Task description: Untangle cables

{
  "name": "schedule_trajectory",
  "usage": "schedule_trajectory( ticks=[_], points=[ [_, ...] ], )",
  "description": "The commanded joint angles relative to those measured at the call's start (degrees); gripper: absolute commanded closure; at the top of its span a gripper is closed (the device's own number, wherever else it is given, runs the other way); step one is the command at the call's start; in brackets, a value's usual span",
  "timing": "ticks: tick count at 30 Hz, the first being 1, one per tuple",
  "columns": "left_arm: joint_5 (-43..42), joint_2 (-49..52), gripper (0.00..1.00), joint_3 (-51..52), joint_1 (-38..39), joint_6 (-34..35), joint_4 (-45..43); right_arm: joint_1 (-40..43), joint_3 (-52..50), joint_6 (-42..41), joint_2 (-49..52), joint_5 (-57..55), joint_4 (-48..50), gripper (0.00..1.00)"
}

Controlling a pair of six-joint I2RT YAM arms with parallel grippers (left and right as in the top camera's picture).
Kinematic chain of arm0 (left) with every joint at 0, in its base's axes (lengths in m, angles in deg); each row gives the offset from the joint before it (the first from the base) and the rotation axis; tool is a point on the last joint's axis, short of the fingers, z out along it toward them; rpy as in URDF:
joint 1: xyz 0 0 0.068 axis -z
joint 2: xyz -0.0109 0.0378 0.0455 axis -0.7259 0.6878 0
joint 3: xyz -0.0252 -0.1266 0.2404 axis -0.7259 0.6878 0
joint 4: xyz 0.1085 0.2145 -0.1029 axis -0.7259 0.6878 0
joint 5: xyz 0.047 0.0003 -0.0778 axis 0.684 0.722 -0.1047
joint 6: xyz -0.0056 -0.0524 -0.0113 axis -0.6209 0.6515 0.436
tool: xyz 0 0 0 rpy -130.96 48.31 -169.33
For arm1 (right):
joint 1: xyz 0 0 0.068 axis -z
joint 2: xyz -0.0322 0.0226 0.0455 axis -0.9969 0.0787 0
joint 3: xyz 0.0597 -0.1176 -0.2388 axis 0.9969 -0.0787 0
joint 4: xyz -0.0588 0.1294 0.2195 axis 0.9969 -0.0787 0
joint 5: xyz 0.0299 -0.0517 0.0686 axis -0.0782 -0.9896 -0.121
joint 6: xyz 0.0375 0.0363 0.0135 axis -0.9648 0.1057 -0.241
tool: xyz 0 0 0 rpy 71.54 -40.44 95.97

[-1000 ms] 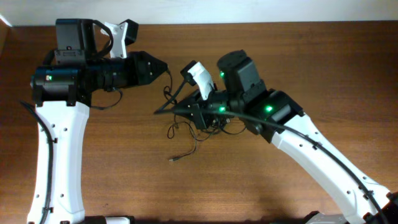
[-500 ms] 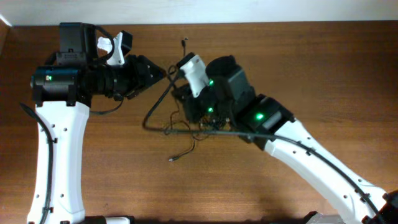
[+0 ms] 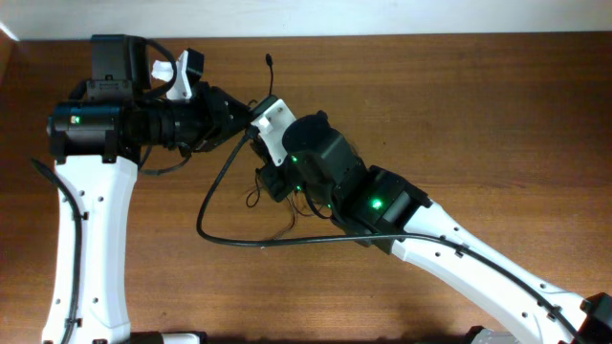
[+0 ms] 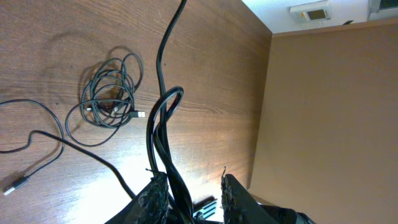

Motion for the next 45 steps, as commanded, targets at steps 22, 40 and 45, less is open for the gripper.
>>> schedule_trajectory(
  ticks=[22,40,45],
  points=[
    [3.0,0.0,1.0,-0.2,-0.1,-5.8,-5.9,-0.5,0.9,-8.1,-8.3,-0.9,-2.4,0.58],
    [-16.7,0.0,1.0,-0.2,4.3,-42.9,-5.8,23.2,0.9,-25.7,-14.7,18.4,-11.0,0.25],
    [-11.5,0.0,1.0,-0.2,8.2,-46.1,-3.8,26.4,0.9,-26.3,-14.7,26.0,-11.1,0.39]
  ],
)
